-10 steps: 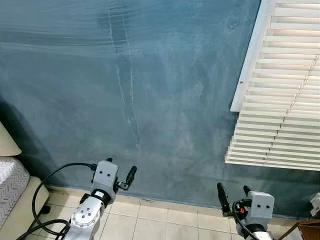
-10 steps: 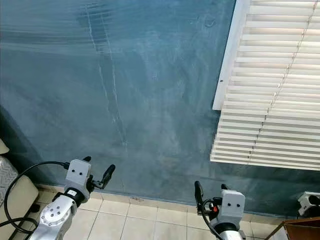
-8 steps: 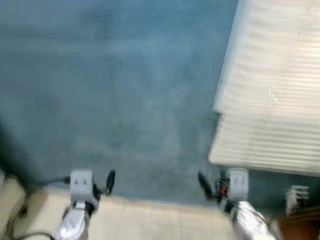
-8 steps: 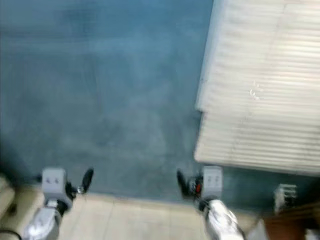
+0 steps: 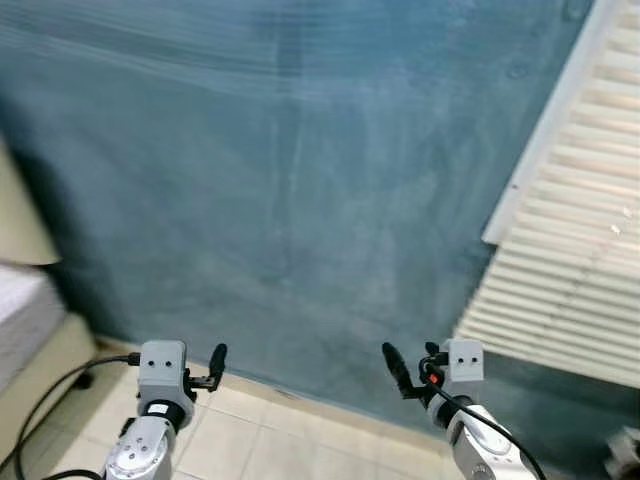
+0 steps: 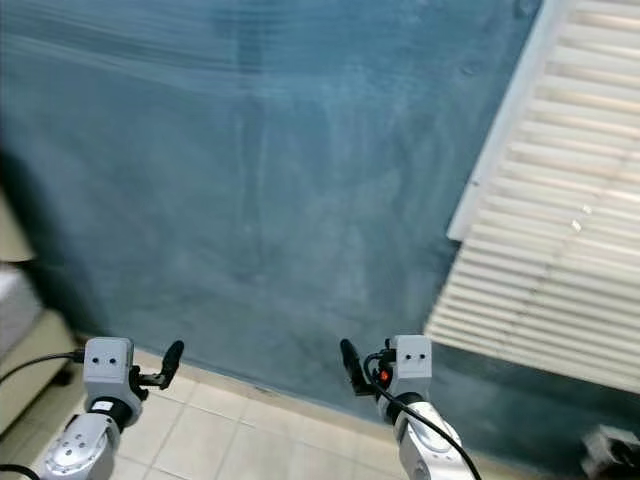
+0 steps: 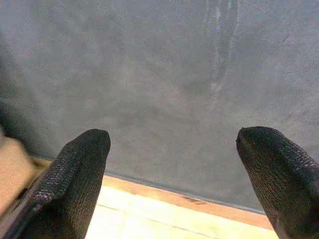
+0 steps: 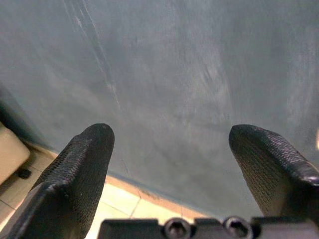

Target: Clean up the room

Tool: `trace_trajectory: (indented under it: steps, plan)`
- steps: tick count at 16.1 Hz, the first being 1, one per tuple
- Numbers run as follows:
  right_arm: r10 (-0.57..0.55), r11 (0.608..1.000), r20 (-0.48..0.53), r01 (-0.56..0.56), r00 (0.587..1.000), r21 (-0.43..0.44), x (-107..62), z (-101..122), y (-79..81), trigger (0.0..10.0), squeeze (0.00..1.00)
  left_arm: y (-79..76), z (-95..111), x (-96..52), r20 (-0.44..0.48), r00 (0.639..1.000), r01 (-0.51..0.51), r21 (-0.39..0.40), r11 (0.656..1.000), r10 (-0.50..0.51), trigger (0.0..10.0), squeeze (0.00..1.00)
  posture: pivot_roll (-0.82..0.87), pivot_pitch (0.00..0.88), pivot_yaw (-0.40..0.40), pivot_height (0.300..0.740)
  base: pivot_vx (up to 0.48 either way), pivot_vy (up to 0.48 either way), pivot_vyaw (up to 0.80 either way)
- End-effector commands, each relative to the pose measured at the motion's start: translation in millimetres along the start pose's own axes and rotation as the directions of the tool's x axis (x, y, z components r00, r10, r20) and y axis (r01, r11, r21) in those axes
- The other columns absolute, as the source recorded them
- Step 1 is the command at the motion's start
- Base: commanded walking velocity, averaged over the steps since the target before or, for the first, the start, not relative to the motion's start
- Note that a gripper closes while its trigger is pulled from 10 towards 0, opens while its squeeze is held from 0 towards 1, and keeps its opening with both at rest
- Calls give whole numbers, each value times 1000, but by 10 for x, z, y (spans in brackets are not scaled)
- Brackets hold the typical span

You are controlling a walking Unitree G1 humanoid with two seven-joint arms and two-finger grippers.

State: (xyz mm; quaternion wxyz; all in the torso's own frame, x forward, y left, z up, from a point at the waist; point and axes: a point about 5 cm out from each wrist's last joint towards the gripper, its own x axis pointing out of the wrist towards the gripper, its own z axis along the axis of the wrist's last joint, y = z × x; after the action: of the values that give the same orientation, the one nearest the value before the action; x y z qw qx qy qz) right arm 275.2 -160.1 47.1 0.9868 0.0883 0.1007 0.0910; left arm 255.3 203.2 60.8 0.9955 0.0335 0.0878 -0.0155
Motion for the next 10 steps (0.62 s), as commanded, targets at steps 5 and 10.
trace_trajectory:
  steps: [5,10]
  plan:
    - [-171,985,47,171,984,4,-122,-53,-134,10000,0,-89,179,298,-16,986,169,94,981,-168,10000,0,16,0,74,740,0,0,284]
    - [-130,991,72,130,989,14,-163,-44,-47,10000,0,-156,182,393,-28,986,168,37,985,-167,10000,0,-68,0,160,740,0,0,238]
